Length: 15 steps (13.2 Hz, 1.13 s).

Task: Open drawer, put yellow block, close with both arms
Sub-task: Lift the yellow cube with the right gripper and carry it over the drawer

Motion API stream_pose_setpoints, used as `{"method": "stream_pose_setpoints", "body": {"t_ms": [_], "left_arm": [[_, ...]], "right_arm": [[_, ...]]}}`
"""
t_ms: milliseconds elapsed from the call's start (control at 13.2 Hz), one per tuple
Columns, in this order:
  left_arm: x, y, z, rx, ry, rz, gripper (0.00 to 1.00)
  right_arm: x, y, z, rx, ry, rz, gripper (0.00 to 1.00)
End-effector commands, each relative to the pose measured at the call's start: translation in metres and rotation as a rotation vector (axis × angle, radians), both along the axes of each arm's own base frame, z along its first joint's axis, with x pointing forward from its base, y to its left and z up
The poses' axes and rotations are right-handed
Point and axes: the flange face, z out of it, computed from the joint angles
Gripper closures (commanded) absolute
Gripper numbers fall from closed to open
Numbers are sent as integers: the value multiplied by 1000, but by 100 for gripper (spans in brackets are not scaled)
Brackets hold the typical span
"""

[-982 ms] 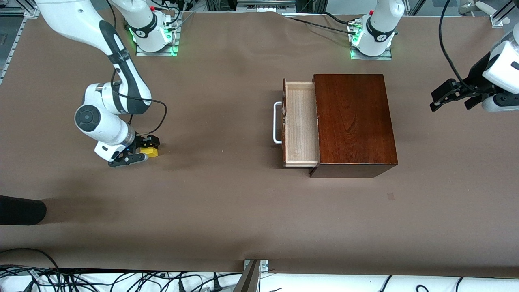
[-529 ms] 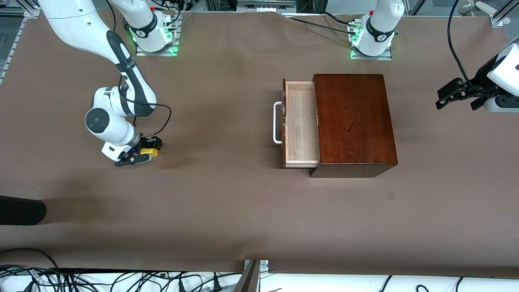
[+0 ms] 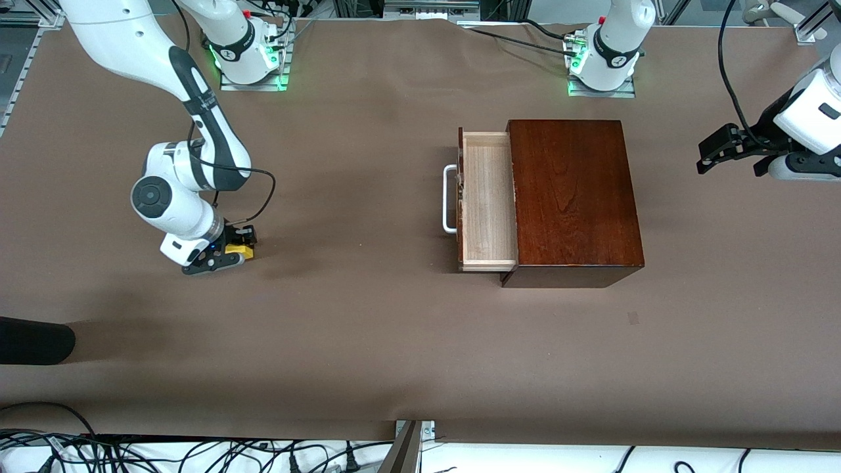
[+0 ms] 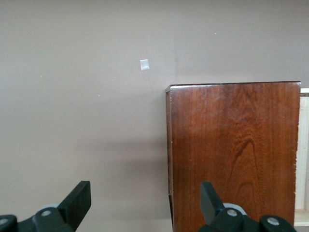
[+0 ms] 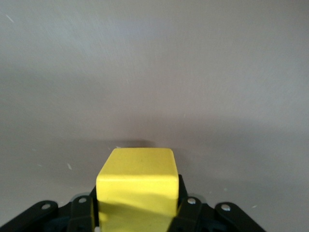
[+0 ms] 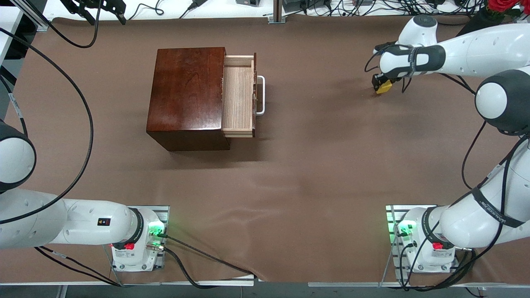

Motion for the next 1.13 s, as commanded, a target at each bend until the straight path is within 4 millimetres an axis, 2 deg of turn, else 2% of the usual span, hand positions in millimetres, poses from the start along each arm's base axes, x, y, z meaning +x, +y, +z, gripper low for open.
{"method": "stream_pose_setpoints", "body": {"t_ms": [0, 151, 302, 604, 680, 906, 1058], "left_arm": [[1, -17, 10, 53, -21, -60, 0], [5, -18, 16, 77, -36, -67, 0], [5, -19, 16, 64, -36, -73, 0], [6, -20, 15, 40, -31, -75, 0], [6, -20, 15, 40, -31, -75, 0], [5, -21, 16, 38, -33, -76, 0], [6, -19, 15, 38, -31, -75, 0]], "right_arm": [[21, 23, 49, 35, -37, 61, 100], [37, 48, 85, 53, -24, 98, 100], [46, 82, 134, 71, 17, 149, 100], [31, 175, 201, 126, 36, 325, 100], [23, 205, 217, 136, 12, 399, 100], [-14, 302, 239, 73, -53, 603, 100], [-28, 350, 240, 86, -83, 737, 100]]}}
